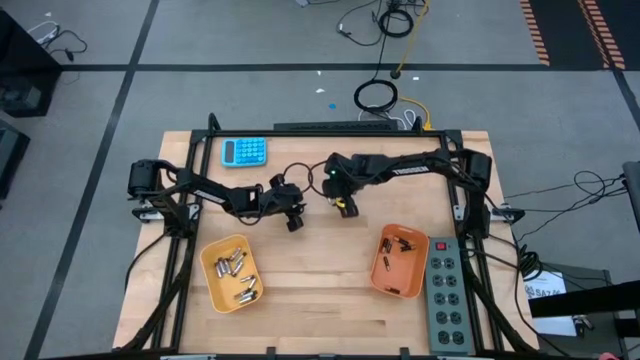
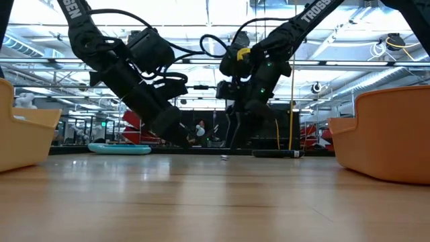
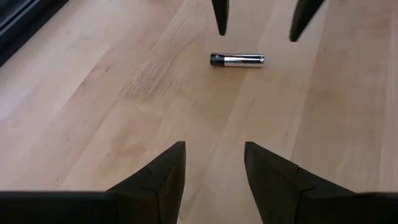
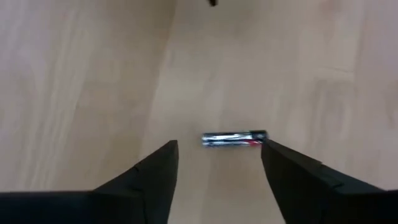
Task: Sort batteries
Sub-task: Put the silver battery into the yellow bin
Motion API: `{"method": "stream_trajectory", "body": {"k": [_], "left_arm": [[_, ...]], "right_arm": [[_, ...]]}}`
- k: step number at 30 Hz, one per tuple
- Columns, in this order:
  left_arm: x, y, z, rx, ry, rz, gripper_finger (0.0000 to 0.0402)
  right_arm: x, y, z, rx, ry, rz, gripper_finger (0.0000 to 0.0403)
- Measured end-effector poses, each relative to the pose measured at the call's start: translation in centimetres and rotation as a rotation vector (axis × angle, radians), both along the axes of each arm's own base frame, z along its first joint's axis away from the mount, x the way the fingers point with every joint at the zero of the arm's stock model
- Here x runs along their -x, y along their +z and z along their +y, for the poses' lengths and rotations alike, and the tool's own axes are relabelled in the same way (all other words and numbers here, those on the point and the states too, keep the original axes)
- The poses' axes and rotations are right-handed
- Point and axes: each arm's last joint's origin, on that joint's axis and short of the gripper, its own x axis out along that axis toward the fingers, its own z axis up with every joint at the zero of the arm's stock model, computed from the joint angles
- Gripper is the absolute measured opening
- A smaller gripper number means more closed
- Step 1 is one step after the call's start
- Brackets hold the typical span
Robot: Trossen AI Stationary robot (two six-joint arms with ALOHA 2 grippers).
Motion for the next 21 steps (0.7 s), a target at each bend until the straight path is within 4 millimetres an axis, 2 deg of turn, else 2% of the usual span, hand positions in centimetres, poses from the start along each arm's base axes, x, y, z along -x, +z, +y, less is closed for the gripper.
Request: {"method": "stream_trajectory", "body": {"k": [8, 14, 21], "left_arm": [[0.0, 0.0, 0.0, 0.000, -0.001, -0.001, 0.0173], [-0.1, 0.1, 0.0, -0.001, 0.000, -0.008, 0.0173], [-0.1, 0.1, 0.0, -0.005, -0.006, -0.013, 0.0173]], "right_arm": [[-0.1, -0.2, 0.4, 0.037, 0.036, 0.018, 0.0289], [0.2, -0.6, -0.8, 0.029, -0.006, 0.024, 0.0293], [0.1, -1.0, -1.0, 0.015, -0.006, 0.022, 0.0293]]}}
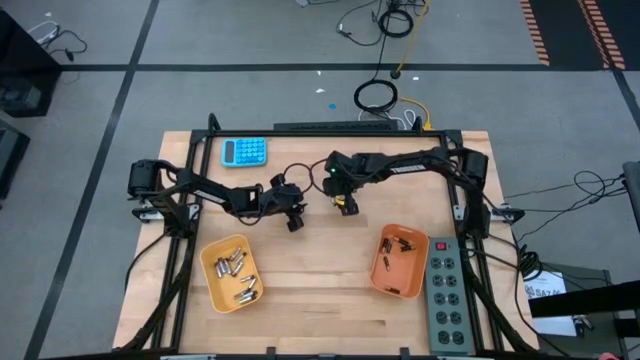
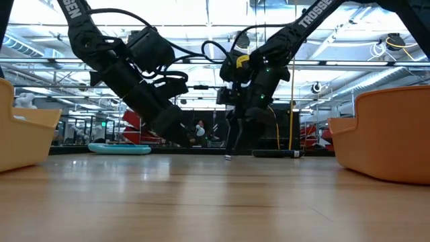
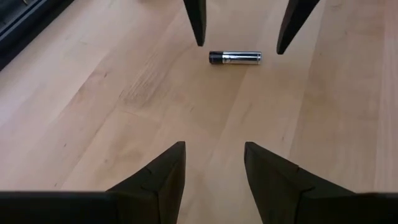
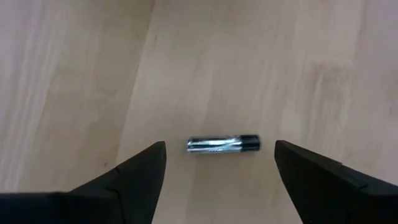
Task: Sort batteries
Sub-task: Put the silver battery into the yellow bin
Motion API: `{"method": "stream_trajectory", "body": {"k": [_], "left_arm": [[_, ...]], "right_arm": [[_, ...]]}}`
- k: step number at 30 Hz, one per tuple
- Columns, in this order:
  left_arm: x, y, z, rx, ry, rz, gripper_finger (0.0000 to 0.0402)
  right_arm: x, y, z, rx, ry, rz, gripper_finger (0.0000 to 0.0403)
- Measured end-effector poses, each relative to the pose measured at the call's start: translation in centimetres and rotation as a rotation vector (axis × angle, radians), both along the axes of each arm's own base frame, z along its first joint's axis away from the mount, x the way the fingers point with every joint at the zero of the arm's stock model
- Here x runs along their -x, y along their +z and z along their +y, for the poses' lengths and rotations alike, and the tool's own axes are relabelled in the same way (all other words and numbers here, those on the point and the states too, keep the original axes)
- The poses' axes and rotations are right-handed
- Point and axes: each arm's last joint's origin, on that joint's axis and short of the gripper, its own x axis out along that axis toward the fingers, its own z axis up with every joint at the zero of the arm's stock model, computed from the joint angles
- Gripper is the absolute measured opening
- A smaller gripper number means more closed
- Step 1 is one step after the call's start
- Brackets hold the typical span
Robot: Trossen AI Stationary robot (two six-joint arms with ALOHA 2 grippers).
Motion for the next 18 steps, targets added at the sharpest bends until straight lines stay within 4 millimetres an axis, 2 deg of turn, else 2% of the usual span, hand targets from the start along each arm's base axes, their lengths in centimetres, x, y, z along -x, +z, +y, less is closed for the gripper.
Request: {"method": "stream_trajectory", "body": {"k": [18], "left_arm": [[-0.1, 0.0, -0.1, 0.009, -0.038, -0.003, 0.0173]], "right_arm": [[0.4, -0.4, -1.1, -0.041, -0.012, 0.007, 0.0293]]}}
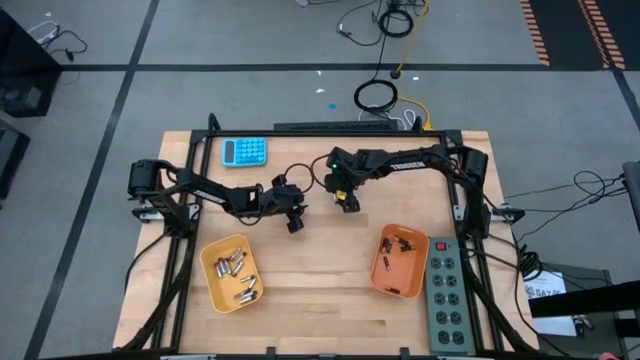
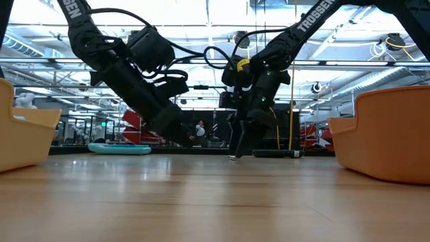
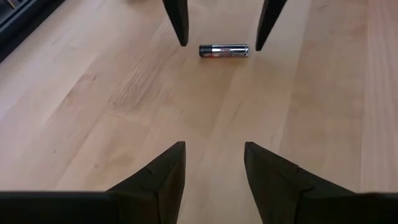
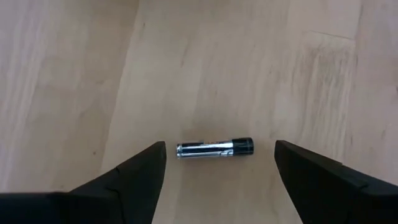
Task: Sort batteries
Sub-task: Put the silver battery into the yellow bin
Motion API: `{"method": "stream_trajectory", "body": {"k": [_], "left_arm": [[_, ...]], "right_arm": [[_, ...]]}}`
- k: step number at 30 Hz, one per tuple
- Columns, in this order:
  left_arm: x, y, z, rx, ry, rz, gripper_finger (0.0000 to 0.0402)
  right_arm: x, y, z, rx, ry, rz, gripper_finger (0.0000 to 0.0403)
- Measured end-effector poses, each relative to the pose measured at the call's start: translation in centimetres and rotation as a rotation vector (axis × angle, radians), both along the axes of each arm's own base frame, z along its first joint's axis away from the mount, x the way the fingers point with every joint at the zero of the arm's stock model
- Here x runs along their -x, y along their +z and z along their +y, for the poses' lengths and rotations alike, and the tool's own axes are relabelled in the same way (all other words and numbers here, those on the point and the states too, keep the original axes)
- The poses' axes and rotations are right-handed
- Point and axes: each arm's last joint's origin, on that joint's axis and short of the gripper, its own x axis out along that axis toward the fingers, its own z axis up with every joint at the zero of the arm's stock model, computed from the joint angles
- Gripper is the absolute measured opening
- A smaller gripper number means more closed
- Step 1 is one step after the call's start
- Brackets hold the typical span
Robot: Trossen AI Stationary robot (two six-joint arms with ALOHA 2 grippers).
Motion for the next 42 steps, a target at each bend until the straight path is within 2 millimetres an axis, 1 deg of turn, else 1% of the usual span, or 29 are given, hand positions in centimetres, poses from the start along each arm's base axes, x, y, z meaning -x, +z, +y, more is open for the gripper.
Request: {"method": "stream_trajectory", "body": {"k": [17, 20, 27, 30, 37, 42], "left_arm": [[0.0, 0.0, 0.0, 0.000, 0.001, -0.001, 0.0173], [0.0, 0.0, 0.0, 0.000, 0.000, 0.000, 0.0173], [0.0, 0.0, 0.0, 0.000, 0.001, 0.000, 0.0173], [0.0, 0.0, 0.0, 0.000, 0.001, 0.000, 0.0173], [0.0, 0.0, 0.0, -0.002, 0.000, 0.001, 0.0173], [0.0, 0.0, 0.0, -0.001, 0.000, 0.003, 0.0173]], "right_arm": [[0.3, -0.1, -0.4, -0.027, -0.010, 0.009, 0.0293], [0.1, -1.0, -0.2, -0.040, -0.011, 0.026, 0.0293], [-0.2, -1.8, -0.2, -0.043, -0.004, 0.029, 0.0293], [-0.2, -1.8, -0.2, -0.044, -0.003, 0.029, 0.0293], [-0.9, -1.1, -0.3, -0.053, -0.002, 0.026, 0.0293], [-0.9, -1.1, -0.2, -0.051, 0.006, 0.027, 0.0292]]}}
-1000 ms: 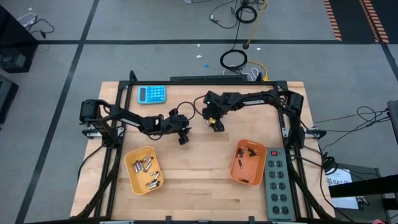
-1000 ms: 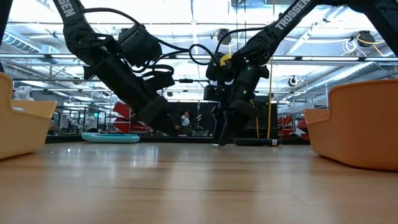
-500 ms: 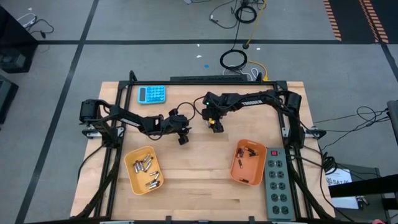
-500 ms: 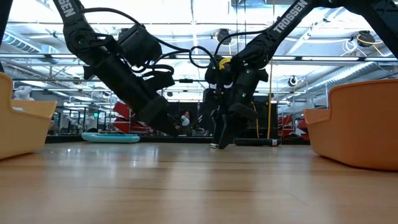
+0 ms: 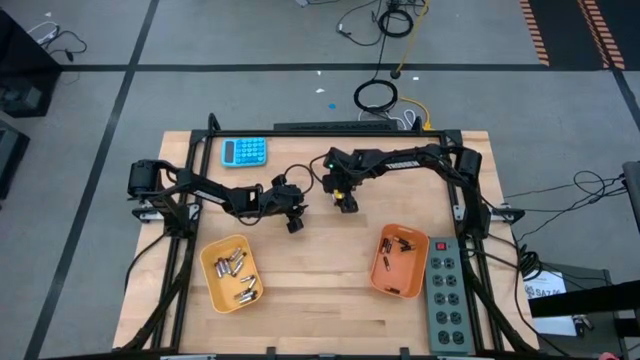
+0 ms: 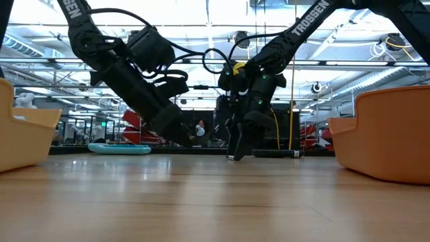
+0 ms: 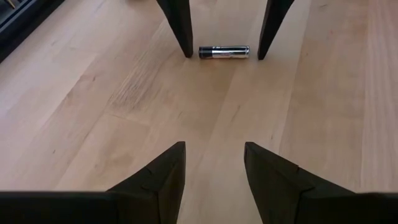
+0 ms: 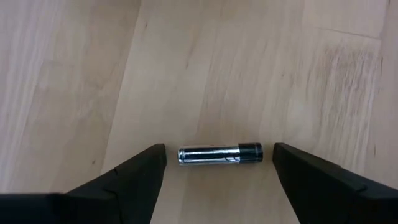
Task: Sort batteries
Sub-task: Put the silver battery into the yellow bin
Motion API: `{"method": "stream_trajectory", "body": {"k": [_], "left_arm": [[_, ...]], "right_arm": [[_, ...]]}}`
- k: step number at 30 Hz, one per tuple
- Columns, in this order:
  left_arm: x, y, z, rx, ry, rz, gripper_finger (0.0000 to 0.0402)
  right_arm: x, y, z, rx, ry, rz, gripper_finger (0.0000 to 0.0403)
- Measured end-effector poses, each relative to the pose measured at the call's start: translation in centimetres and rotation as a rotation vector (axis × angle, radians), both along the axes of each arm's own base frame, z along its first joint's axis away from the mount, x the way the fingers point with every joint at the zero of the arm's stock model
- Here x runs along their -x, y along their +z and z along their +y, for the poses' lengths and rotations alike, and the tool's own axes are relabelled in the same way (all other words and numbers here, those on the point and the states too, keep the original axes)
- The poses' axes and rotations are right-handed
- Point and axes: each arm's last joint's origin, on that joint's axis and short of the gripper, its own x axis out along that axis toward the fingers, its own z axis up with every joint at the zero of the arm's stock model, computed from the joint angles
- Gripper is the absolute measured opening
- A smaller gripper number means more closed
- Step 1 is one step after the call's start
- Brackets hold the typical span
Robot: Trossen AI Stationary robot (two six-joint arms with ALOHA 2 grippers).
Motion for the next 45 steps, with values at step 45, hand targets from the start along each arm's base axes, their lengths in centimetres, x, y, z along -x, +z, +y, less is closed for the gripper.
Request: {"method": "stream_trajectory", "body": {"k": [45], "left_arm": [[0.0, 0.0, -0.1, -0.017, -0.053, 0.012, 0.0173]], "right_arm": [[-0.1, 0.0, 1.2, 0.045, 0.045, 0.047, 0.0164]]}}
